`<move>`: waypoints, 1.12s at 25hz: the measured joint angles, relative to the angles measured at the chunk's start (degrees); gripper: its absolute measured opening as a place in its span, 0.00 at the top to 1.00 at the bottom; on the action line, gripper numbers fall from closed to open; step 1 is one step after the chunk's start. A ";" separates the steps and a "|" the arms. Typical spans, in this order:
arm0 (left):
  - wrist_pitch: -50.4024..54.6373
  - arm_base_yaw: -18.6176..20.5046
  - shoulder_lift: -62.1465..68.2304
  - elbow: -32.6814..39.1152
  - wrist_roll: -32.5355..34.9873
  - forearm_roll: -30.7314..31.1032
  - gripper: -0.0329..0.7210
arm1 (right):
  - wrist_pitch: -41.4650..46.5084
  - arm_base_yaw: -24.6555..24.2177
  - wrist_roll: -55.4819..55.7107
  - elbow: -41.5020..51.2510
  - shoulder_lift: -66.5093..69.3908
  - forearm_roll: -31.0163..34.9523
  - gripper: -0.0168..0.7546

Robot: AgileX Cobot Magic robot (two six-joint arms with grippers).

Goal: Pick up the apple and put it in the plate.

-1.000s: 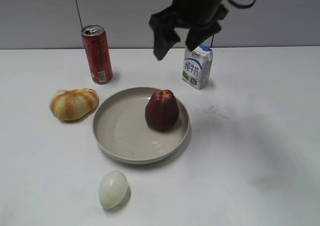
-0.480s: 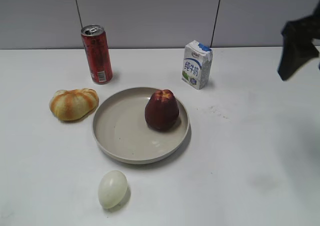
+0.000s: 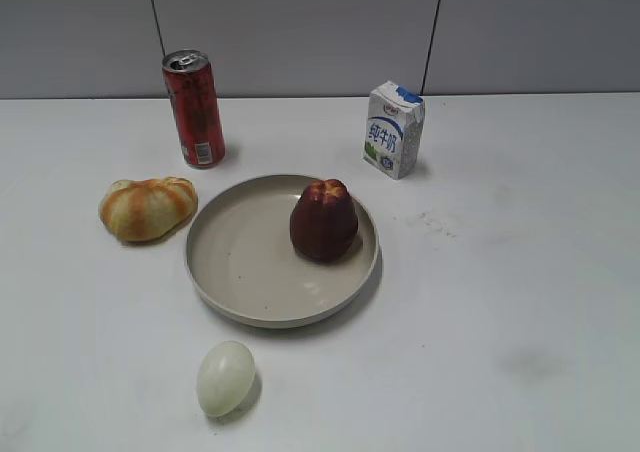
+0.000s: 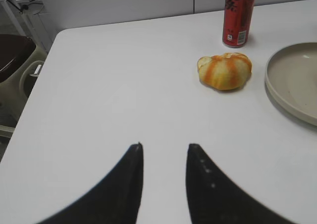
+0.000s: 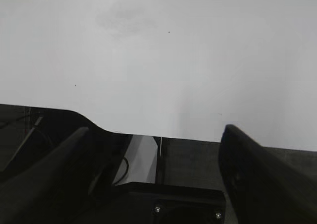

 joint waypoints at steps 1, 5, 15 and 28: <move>0.00 0.00 0.00 0.00 0.00 0.00 0.64 | -0.72 0.00 0.07 1.94 -3.75 0.00 0.18; 0.00 0.00 0.00 0.00 0.00 0.00 0.64 | -3.25 0.00 0.12 5.92 -18.08 -1.55 0.19; 0.00 0.00 0.00 0.00 0.00 0.00 0.64 | -6.02 0.00 -0.16 13.46 -36.39 -4.17 0.21; 0.00 0.00 0.00 0.00 0.00 0.00 0.64 | -6.95 0.00 -0.28 13.71 -36.71 -3.47 0.21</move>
